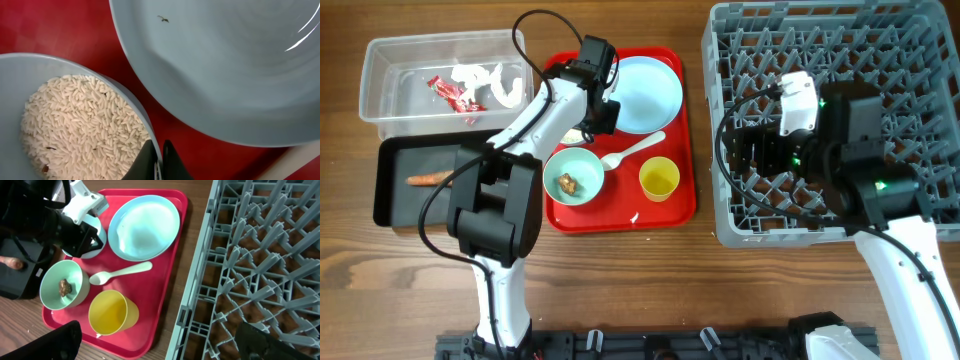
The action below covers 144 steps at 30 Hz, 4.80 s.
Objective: Sort waste into correct bins and load items into the dishwasher rack
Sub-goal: 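Lift the rice bowl over the black tray and tip out the rice, then return the empty rice bowl to the red tray with the left gripper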
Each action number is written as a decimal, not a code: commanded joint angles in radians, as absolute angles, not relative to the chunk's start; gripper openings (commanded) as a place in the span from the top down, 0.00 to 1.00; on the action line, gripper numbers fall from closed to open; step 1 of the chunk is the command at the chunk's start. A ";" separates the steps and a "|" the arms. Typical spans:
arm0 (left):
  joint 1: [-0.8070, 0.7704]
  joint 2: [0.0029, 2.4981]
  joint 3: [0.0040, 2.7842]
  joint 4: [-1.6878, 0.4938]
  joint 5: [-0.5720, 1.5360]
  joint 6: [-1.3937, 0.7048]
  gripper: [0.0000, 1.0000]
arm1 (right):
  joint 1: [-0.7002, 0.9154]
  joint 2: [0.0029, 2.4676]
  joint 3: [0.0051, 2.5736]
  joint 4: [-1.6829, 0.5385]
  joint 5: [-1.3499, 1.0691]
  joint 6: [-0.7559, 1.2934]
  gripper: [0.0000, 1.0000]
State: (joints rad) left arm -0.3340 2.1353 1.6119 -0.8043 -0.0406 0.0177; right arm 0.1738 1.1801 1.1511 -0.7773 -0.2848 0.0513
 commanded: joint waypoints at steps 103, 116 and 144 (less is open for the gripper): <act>0.815 1.831 1.190 -1.230 1.577 0.123 0.96 | 0.176 1.186 1.172 -0.761 -0.294 0.108 0.00; 0.682 1.765 1.291 -1.223 1.576 0.126 0.96 | 0.176 1.186 1.172 -0.754 -0.294 0.133 0.00; -0.388 2.037 1.770 -0.936 -0.178 -0.035 0.96 | 0.176 1.186 1.171 -0.768 -0.294 0.133 0.00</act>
